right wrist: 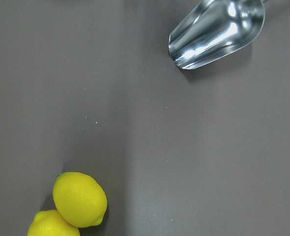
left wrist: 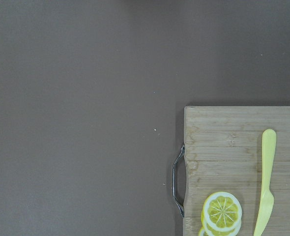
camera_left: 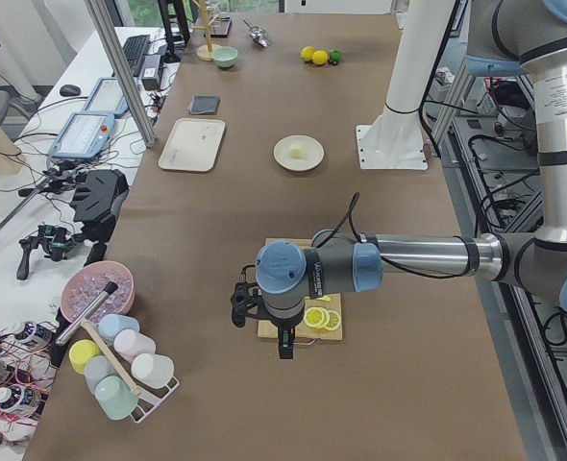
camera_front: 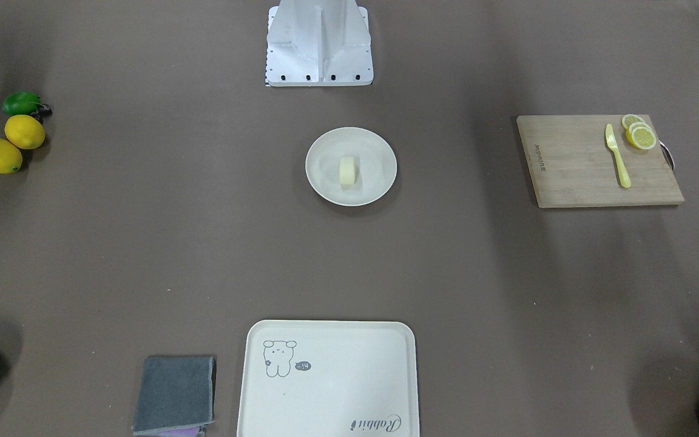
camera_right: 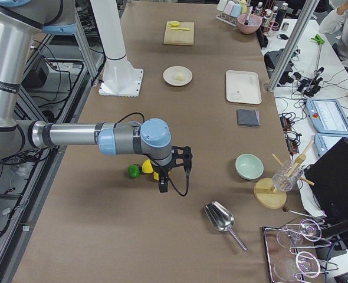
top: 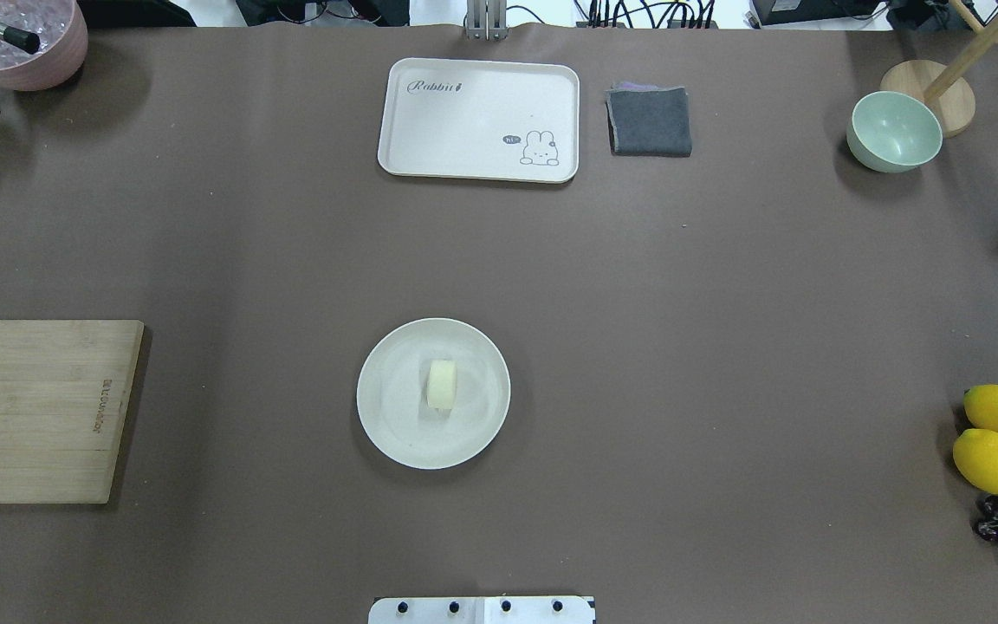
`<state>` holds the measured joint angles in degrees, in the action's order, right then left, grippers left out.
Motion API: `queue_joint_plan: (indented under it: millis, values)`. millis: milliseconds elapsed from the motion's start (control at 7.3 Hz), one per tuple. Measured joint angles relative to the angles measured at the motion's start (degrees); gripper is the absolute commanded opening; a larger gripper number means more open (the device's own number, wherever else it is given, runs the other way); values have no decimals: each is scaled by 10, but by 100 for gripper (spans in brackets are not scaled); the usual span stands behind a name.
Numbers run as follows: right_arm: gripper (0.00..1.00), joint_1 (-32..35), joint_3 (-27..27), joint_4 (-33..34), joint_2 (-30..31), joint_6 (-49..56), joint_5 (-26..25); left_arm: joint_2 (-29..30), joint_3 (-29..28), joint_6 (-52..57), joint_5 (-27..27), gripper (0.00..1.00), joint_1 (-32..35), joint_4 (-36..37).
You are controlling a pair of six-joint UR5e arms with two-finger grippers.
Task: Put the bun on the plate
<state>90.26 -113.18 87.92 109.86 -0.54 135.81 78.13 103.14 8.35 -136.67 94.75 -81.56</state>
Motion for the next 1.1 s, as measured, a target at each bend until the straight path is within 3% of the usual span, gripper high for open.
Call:
queue_joint_plan:
  millis: [1096]
  values:
    - [100, 0, 1, -1, 0, 0, 21, 1, 2, 0, 0, 98, 0, 0]
